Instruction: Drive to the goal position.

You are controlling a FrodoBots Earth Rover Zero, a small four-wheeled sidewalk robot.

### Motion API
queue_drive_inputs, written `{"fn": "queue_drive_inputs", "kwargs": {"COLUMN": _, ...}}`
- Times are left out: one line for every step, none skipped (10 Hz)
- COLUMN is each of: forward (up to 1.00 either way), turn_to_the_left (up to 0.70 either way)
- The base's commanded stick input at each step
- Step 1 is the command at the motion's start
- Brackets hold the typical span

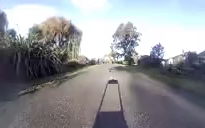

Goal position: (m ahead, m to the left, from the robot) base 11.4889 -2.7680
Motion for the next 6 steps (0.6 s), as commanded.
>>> {"fn": "queue_drive_inputs", "kwargs": {"forward": 1.0, "turn_to_the_left": 0.0}}
{"fn": "queue_drive_inputs", "kwargs": {"forward": 1.0, "turn_to_the_left": 0.0}}
{"fn": "queue_drive_inputs", "kwargs": {"forward": 1.0, "turn_to_the_left": 0.0}}
{"fn": "queue_drive_inputs", "kwargs": {"forward": 1.0, "turn_to_the_left": 0.0}}
{"fn": "queue_drive_inputs", "kwargs": {"forward": 1.0, "turn_to_the_left": 0.0}}
{"fn": "queue_drive_inputs", "kwargs": {"forward": 1.0, "turn_to_the_left": 0.0}}
